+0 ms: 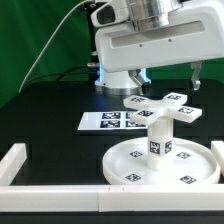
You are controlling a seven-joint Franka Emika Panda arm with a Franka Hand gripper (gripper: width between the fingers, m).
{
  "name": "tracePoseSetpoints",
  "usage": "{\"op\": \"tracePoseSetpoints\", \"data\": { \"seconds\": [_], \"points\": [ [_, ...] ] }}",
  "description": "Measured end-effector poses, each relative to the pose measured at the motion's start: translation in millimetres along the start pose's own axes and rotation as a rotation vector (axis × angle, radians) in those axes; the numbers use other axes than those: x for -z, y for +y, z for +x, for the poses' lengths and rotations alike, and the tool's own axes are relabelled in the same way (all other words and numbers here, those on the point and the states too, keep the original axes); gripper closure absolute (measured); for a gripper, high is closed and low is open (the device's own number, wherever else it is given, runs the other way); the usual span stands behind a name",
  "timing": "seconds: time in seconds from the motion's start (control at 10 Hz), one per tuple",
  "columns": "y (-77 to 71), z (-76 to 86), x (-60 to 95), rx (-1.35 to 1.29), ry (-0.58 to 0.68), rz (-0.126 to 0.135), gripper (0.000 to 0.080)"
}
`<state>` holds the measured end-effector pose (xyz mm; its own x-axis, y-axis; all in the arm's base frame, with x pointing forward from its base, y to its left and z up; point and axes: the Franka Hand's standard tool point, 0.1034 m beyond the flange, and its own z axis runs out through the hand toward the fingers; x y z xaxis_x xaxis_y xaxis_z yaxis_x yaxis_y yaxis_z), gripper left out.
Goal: Assemble round table
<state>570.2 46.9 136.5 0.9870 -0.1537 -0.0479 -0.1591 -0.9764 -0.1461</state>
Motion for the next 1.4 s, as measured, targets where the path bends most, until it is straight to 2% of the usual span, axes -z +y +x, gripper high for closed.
{"op": "tracePoseSetpoints", "data": {
  "seconds": [0.1,0.3,0.6,1.0,1.4],
  "points": [
    [-1.3,-1.3,-3.3,0.091,0.0,-0.011,0.015],
    [1.1,-0.5,-2.8,0.21,0.001,-0.011,0.015],
    [5.0,-0.7,-6.3,0.227,0.012,-0.025,0.015],
    [14.2,-5.1,-25.0,0.207,-0.007,-0.027,0.015],
    [14.2,-3.0,-26.9,0.2,-0.004,-0.027,0.015]
  ]
}}
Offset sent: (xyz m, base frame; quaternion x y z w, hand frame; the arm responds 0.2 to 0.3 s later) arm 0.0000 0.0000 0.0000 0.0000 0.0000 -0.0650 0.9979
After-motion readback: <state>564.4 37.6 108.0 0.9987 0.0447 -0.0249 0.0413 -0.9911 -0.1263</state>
